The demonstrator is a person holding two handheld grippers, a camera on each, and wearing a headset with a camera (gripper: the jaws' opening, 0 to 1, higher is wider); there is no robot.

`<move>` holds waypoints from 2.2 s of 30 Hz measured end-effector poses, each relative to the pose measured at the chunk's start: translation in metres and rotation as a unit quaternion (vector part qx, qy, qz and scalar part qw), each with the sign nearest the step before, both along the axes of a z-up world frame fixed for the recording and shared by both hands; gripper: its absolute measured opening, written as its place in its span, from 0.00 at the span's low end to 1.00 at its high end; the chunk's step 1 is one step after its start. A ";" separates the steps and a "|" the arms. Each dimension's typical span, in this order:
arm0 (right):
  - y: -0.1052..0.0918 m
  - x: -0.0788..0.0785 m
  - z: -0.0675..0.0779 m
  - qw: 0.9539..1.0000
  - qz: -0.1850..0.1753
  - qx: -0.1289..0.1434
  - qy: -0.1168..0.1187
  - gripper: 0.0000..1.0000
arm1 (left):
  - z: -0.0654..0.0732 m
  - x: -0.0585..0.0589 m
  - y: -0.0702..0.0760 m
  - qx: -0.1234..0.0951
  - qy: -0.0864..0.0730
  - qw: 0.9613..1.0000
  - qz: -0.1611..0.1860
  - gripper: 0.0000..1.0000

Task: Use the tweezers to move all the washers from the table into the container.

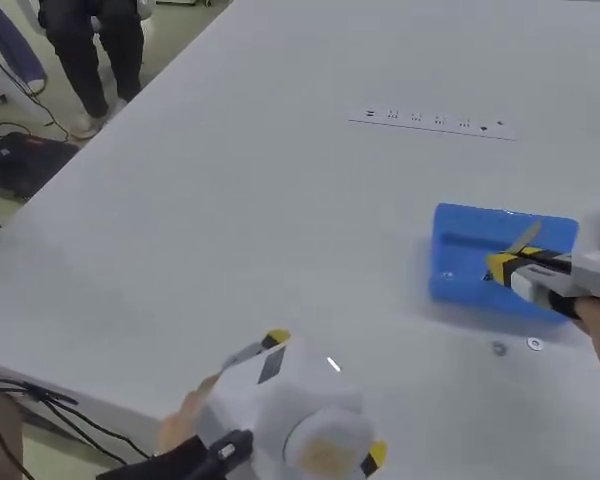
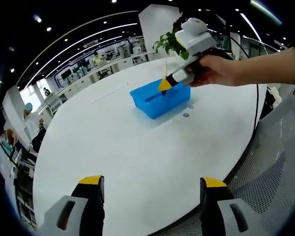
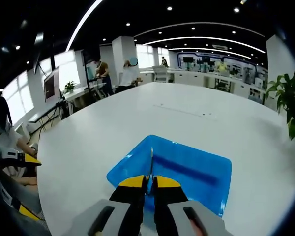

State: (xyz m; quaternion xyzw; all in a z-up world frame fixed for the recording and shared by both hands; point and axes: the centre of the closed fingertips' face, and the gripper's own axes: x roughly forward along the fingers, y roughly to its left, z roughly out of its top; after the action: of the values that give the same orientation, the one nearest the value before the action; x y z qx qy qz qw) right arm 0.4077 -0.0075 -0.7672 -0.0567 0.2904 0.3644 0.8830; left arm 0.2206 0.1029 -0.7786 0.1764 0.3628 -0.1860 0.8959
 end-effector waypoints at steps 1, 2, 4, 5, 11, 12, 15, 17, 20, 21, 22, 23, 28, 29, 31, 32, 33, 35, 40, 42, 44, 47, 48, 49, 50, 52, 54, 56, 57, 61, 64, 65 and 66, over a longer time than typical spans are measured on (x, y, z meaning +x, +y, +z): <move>0.001 0.001 -0.002 1.000 0.000 -0.003 0.002 0.03 | 0.000 0.000 0.000 0.000 0.001 1.000 0.000 0.81; 0.001 0.001 -0.004 1.000 0.000 -0.006 0.002 0.03 | 0.000 0.000 0.000 0.000 0.001 1.000 0.000 0.81; 0.002 0.002 -0.006 1.000 0.000 -0.006 0.005 0.03 | 0.000 0.000 0.000 -0.001 0.001 1.000 0.001 0.80; 0.002 0.002 -0.007 1.000 0.000 -0.006 0.006 0.03 | 0.000 0.000 0.000 -0.001 0.002 1.000 0.001 0.80; 0.001 0.003 -0.008 1.000 0.004 -0.012 0.005 0.04 | -0.001 -0.001 0.000 0.004 0.003 1.000 0.000 0.80; 0.001 0.003 -0.007 1.000 0.003 -0.007 0.006 0.04 | -0.001 -0.001 0.000 0.004 0.003 1.000 0.000 0.80; -0.001 0.003 -0.007 1.000 0.000 -0.010 0.006 0.04 | -0.002 0.000 0.001 0.005 0.003 1.000 0.001 0.80; -0.003 0.003 -0.005 1.000 -0.001 -0.010 0.004 0.04 | -0.002 0.000 0.001 0.007 0.004 1.000 0.001 0.80; -0.005 0.003 0.004 1.000 -0.005 -0.005 -0.004 0.04 | -0.001 0.000 0.001 0.005 0.002 1.000 0.000 0.80; -0.006 0.002 0.009 1.000 -0.006 -0.002 -0.008 0.04 | -0.001 0.000 0.001 0.005 0.002 1.000 0.001 0.80; -0.007 0.002 0.013 1.000 -0.007 0.001 -0.011 0.04 | -0.001 0.000 0.001 0.006 0.002 1.000 0.001 0.80; -0.008 0.001 0.019 1.000 -0.008 0.006 -0.016 0.04 | -0.001 0.000 0.001 0.006 0.001 1.000 0.001 0.80; -0.010 -0.009 0.042 0.999 -0.005 0.021 -0.033 0.04 | 0.000 0.001 0.001 0.004 -0.003 1.000 0.002 0.80; -0.011 -0.011 0.046 0.999 -0.005 0.023 -0.037 0.04 | 0.001 0.001 0.001 0.004 -0.003 1.000 0.002 0.80; -0.011 -0.018 0.056 0.999 -0.002 0.033 -0.042 0.04 | 0.001 0.001 0.001 0.003 -0.004 1.000 0.002 0.80; -0.011 -0.022 0.060 0.998 -0.002 0.038 -0.044 0.04 | 0.001 0.001 0.001 0.003 -0.005 1.000 0.002 0.80; -0.011 -0.024 0.063 0.998 -0.003 0.041 -0.047 0.04 | 0.002 0.001 0.001 0.002 -0.005 1.000 0.003 0.80; -0.013 -0.030 0.068 0.998 -0.006 0.047 -0.049 0.04 | 0.002 0.001 0.001 0.001 -0.006 1.000 0.003 0.80; -0.018 -0.049 0.063 0.998 -0.009 0.042 -0.046 0.04 | 0.001 0.001 0.000 0.000 -0.005 1.000 0.001 0.80; -0.021 -0.056 0.057 0.998 -0.010 0.039 -0.043 0.04 | 0.001 0.001 0.000 0.000 -0.004 1.000 0.000 0.80; -0.025 -0.061 0.046 0.999 -0.008 0.026 -0.035 0.04 | 0.001 0.000 -0.001 0.001 -0.003 1.000 -0.002 0.80; -0.034 -0.066 0.027 0.999 -0.002 -0.015 -0.036 0.04 | 0.001 0.000 -0.002 0.000 -0.003 1.000 -0.005 0.81; -0.036 -0.067 0.022 0.999 -0.001 -0.021 -0.034 0.04 | 0.001 0.000 -0.002 0.000 -0.003 1.000 -0.005 0.81; -0.037 -0.068 0.017 0.999 0.001 -0.028 -0.027 0.04 | 0.001 0.000 -0.002 0.000 -0.002 1.000 -0.005 0.81; -0.038 -0.068 0.013 0.999 0.000 -0.030 -0.024 0.04 | 0.001 0.000 -0.002 0.000 -0.002 1.000 -0.005 0.81; -0.038 -0.068 0.007 0.999 -0.001 -0.027 -0.017 0.04 | 0.001 0.000 -0.002 0.002 -0.002 1.000 -0.005 0.80; -0.037 -0.069 0.001 0.999 -0.002 -0.031 -0.012 0.04 | 0.000 -0.001 -0.002 0.003 -0.001 1.000 -0.006 0.80; -0.036 -0.068 -0.003 0.999 -0.001 -0.036 -0.012 0.04 | 0.000 -0.001 -0.002 0.005 -0.001 1.000 -0.007 0.80; -0.036 -0.068 -0.005 0.999 0.000 -0.037 -0.011 0.04 | 0.000 -0.001 -0.002 0.007 -0.002 1.000 -0.008 0.80; -0.034 -0.066 -0.011 0.999 -0.001 -0.043 -0.011 0.04 | 0.000 -0.001 -0.002 0.009 -0.002 1.000 -0.010 0.80; -0.035 -0.062 -0.012 0.999 -0.004 -0.044 -0.013 0.04 | -0.001 -0.002 -0.002 0.011 0.000 1.000 -0.010 0.80; -0.034 -0.062 -0.012 0.999 -0.004 -0.042 -0.012 0.04 | 0.000 -0.002 -0.002 0.011 -0.001 1.000 -0.010 0.80; -0.033 -0.061 -0.013 0.999 -0.004 -0.039 -0.008 0.04 | 0.000 -0.001 -0.002 0.011 -0.001 1.000 -0.010 0.80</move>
State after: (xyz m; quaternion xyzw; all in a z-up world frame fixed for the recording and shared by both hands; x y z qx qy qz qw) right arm 0.3464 -0.0408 -0.7798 -0.0924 0.2978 0.3489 0.8838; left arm 0.2191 0.1006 -0.7790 0.1898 0.3624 -0.1906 0.8924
